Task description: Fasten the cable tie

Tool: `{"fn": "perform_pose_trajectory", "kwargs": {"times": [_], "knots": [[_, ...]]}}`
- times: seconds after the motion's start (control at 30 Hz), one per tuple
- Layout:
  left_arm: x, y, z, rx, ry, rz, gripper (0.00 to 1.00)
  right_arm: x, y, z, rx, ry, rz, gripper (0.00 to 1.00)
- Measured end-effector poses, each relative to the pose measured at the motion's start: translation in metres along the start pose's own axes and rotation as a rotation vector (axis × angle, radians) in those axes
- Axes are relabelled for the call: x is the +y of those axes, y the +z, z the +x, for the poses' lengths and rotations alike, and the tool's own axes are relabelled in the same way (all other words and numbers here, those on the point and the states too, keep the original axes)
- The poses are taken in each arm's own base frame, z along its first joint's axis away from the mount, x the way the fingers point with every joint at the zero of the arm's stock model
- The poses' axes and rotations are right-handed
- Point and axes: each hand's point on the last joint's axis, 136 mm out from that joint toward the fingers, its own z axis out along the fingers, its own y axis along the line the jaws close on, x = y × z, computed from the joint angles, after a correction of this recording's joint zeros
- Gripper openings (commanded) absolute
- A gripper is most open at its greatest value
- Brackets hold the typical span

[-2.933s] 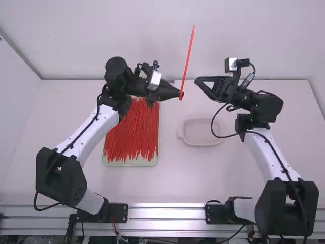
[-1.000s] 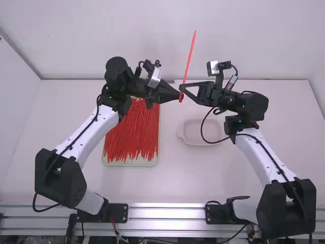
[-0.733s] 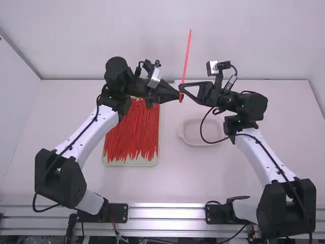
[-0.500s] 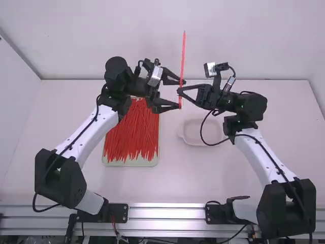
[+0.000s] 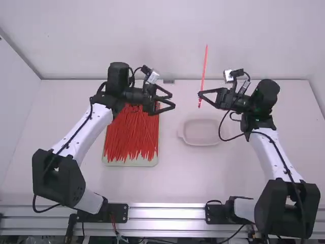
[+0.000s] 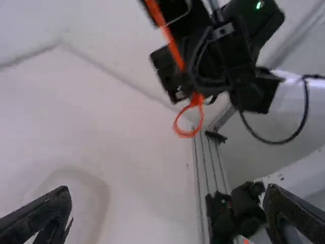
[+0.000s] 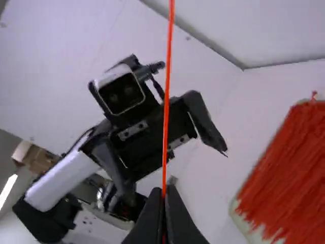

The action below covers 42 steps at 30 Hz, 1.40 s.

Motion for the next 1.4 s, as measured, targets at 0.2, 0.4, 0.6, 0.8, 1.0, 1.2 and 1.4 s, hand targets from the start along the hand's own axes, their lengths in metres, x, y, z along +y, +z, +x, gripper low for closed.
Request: {"fn": "perform_pose_trajectory", "kwargs": {"times": [0.2, 0.4, 0.6, 0.8, 1.0, 1.2, 1.4], "knots": [[0.014, -0.015, 0.037, 0.078, -0.133, -0.076, 0.99, -0.048, -0.017, 0.022, -0.016, 0.095, 0.136, 0.00], [0.012, -0.017, 0.052, 0.121, -0.120, -0.080, 0.99, -0.092, -0.030, 0.045, -0.013, 0.121, 0.352, 0.00], [0.012, -0.017, 0.053, 0.123, -0.073, -0.079, 0.99, -0.136, -0.037, 0.060, 0.028, 0.050, 0.655, 0.00], [0.014, -0.017, 0.050, 0.117, -0.043, -0.081, 0.99, -0.174, -0.026, 0.068, 0.089, -0.052, 0.897, 0.00], [0.014, -0.018, 0.050, 0.116, -0.043, -0.082, 0.99, -0.229, -0.012, 0.093, 0.181, -0.024, 1.022, 0.00], [0.015, -0.019, 0.050, 0.115, -0.047, -0.085, 0.99, -0.259, -0.013, 0.116, 0.254, 0.014, 1.103, 0.00], [0.017, -0.019, 0.051, 0.120, -0.046, -0.100, 0.99, -0.272, -0.020, 0.119, 0.264, -0.010, 1.183, 0.58]]}}
